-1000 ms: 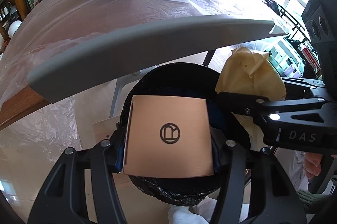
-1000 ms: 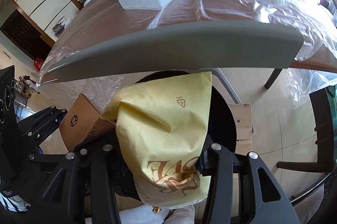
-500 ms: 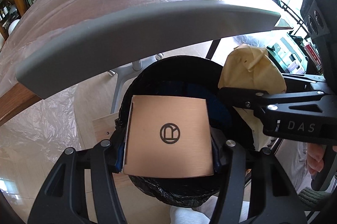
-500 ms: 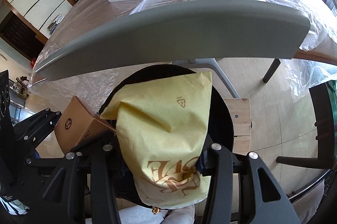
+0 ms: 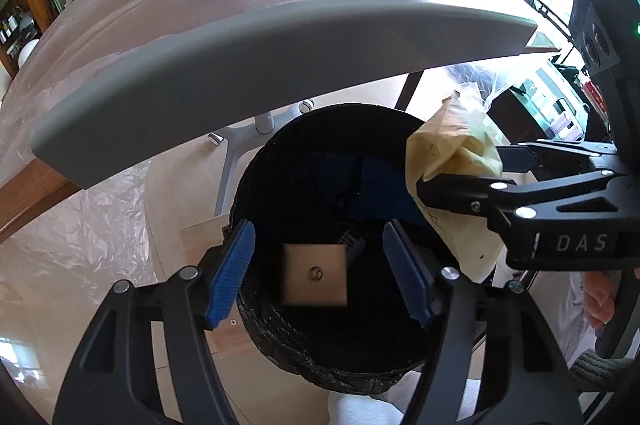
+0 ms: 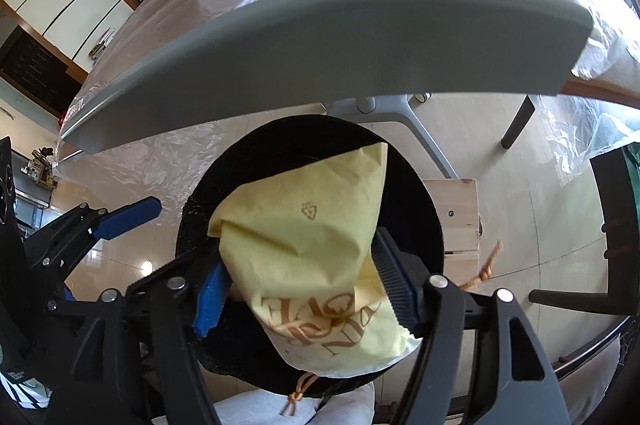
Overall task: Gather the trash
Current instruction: 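Open both grippers to drop the box and paper bag into the bin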
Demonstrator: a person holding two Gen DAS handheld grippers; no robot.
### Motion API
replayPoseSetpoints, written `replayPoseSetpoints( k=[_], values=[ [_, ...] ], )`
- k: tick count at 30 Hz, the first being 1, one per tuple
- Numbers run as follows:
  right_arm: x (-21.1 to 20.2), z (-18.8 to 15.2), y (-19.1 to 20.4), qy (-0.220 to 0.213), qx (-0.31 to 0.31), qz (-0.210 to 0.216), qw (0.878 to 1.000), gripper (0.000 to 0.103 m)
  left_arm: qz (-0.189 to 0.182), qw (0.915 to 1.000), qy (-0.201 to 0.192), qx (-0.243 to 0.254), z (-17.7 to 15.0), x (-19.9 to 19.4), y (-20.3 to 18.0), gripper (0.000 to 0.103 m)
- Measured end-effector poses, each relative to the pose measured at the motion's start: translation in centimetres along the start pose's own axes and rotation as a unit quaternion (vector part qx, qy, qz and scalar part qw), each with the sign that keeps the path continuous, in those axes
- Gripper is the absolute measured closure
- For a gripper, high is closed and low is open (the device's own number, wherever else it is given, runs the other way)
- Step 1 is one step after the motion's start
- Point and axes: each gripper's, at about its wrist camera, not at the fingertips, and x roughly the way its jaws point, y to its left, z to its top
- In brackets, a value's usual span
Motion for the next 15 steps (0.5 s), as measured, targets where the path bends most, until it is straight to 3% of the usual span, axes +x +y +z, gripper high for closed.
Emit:
replayPoseSetpoints(
  k=[9,15],
  values=[
    [-0.5,0.1,-0.7,-0.01,0.018,0.005,1.0,0.028,0.006,1.0,-0.002,-0.007,0.1,-0.1,0.4,0.033],
    [-1.2,-0.2,-0.5,-0.019,0.02,0.002,1.0,0.027,0.008,0.9999,-0.005,-0.015,-0.1,-0.4,0.7,0.033]
  ],
)
